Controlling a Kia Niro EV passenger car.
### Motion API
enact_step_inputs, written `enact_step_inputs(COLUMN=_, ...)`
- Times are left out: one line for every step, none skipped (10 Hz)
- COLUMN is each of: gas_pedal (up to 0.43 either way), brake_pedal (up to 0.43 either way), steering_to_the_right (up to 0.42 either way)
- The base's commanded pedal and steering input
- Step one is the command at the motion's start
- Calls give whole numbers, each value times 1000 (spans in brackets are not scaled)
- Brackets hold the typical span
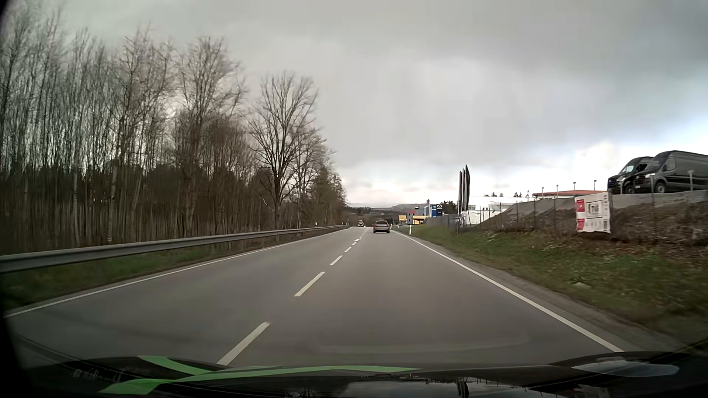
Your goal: Follow the waypoints while adhering to traffic rules and regulations
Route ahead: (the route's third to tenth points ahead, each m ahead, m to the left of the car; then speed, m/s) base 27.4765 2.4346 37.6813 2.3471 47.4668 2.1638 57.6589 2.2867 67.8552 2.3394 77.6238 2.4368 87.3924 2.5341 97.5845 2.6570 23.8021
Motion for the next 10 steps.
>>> enact_step_inputs(gas_pedal=59, brake_pedal=0, steering_to_the_right=-3)
enact_step_inputs(gas_pedal=59, brake_pedal=0, steering_to_the_right=-1)
enact_step_inputs(gas_pedal=59, brake_pedal=0, steering_to_the_right=0)
enact_step_inputs(gas_pedal=59, brake_pedal=0, steering_to_the_right=-1)
enact_step_inputs(gas_pedal=59, brake_pedal=0, steering_to_the_right=1)
enact_step_inputs(gas_pedal=59, brake_pedal=0, steering_to_the_right=3)
enact_step_inputs(gas_pedal=59, brake_pedal=0, steering_to_the_right=2)
enact_step_inputs(gas_pedal=59, brake_pedal=0, steering_to_the_right=1)
enact_step_inputs(gas_pedal=59, brake_pedal=0, steering_to_the_right=0)
enact_step_inputs(gas_pedal=59, brake_pedal=0, steering_to_the_right=-2)
